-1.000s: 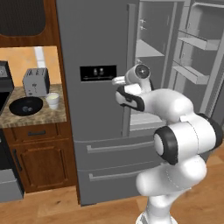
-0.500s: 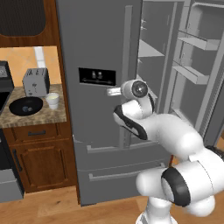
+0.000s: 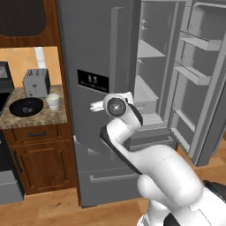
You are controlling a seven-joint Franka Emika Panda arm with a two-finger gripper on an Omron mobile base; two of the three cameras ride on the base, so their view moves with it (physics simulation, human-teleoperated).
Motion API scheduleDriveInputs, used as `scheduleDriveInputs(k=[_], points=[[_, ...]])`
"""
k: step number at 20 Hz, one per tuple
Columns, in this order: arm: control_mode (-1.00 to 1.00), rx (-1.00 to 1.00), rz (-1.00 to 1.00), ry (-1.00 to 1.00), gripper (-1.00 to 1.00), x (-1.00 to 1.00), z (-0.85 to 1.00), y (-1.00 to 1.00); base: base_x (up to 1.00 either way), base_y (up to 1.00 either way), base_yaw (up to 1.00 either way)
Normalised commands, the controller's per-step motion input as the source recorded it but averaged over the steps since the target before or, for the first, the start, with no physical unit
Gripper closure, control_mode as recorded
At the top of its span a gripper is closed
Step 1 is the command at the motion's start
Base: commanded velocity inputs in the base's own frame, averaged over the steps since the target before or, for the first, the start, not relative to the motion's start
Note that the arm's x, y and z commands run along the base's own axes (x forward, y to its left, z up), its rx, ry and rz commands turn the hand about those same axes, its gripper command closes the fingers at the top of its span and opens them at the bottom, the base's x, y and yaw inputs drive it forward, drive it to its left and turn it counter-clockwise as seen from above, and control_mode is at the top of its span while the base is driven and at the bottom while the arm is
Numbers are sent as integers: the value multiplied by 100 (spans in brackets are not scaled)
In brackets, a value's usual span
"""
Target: Grab a lemon wedge from the fridge and one ice cube from the ice bowl, and put them in the glass of lemonade.
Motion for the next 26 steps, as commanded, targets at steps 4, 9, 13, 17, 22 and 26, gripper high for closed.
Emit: scheduleDriveInputs(k=[4, 9, 13, 17, 22, 26], points=[[-100, -11, -1, -20, -100, -96, 13, 31, 0, 0, 0], [-100, -3, -5, -28, -100, -100, 18, 0, 0, 0, 0], [-100, 1, -15, -23, -100, -100, 70, -22, 0, 0, 0], [-100, 12, -17, -3, -100, -100, 100, -58, 0, 0, 0], [-100, 21, -3, 31, -100, -35, 79, -78, 0, 0, 0], [-100, 15, 14, 33, -100, 27, 10, -51, 0, 0, 0]])
